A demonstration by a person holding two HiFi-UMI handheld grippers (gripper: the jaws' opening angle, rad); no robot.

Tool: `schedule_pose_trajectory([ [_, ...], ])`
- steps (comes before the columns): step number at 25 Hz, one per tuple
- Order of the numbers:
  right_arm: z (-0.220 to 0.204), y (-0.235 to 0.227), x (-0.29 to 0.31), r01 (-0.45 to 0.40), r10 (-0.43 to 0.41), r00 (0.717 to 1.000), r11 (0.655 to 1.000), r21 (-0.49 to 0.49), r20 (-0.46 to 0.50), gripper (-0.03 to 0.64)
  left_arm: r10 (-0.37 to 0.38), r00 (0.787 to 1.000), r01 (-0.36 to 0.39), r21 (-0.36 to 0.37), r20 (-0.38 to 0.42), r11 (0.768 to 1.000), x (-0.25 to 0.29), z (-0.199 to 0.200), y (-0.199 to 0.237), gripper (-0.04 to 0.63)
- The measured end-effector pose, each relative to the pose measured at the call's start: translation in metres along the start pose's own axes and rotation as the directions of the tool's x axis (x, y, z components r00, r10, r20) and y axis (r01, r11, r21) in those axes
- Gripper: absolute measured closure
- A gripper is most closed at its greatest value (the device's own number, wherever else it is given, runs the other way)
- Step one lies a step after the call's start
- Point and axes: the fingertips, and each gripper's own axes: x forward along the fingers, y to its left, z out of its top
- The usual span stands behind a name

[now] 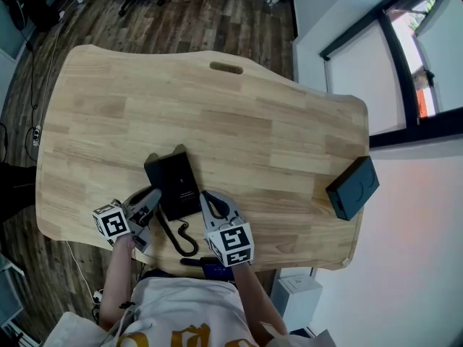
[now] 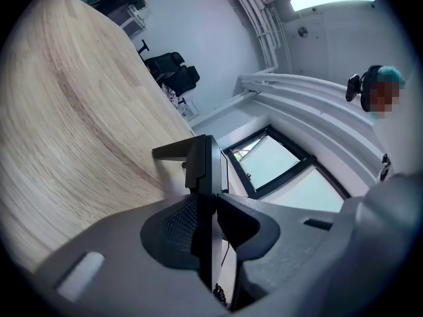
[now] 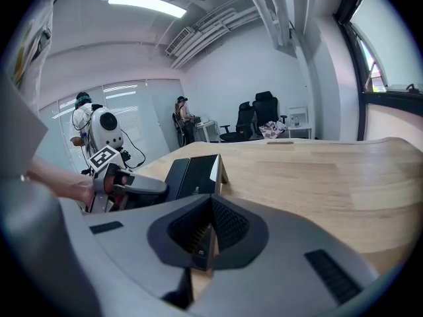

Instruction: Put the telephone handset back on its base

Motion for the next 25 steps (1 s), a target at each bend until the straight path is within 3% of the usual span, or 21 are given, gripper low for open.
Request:
schedule_pose_trajectory([
  [10, 0.007, 0.004, -0.007, 0.000, 0.001, 1.000, 1.000, -0.022, 0.015, 0.611, 0.084, 0.996, -0.085, 0.099, 0.018, 0.991, -0.002, -0.001, 0.001, 0.502],
  [12, 0.009, 0.005, -0.011, 0.012, -0.011, 1.000, 0.999, -0.034, 0.025, 0.611, 0.117, 0.993, -0.119, 0.154, 0.025, 0.981, -0.003, 0.001, 0.000, 0.489],
  [16, 0.014, 0.007, -0.018, 0.035, -0.033, 0.998, 0.998, -0.050, 0.047, 0.611, 0.230, 0.972, -0.236, 0.280, 0.057, 0.930, -0.007, 0.006, -0.001, 0.453],
  [19, 0.020, 0.011, -0.023, 0.042, -0.038, 0.997, 0.997, -0.058, 0.063, 0.611, 0.319, 0.941, -0.336, 0.368, 0.108, 0.867, -0.016, 0.012, -0.006, 0.436],
  [21, 0.023, 0.011, -0.026, 0.056, -0.052, 0.996, 0.997, -0.053, 0.078, 0.611, 0.338, 0.930, -0.365, 0.427, 0.141, 0.827, -0.020, 0.016, -0.015, 0.436],
  [23, 0.026, 0.010, -0.030, 0.072, -0.069, 0.994, 0.997, -0.039, 0.090, 0.611, 0.326, 0.932, -0.361, 0.458, 0.156, 0.813, -0.023, 0.019, -0.026, 0.436],
  [25, 0.028, 0.011, -0.034, 0.082, -0.078, 0.992, 0.996, -0.033, 0.102, 0.611, 0.305, 0.938, -0.346, 0.470, 0.164, 0.812, -0.027, 0.021, -0.036, 0.436],
])
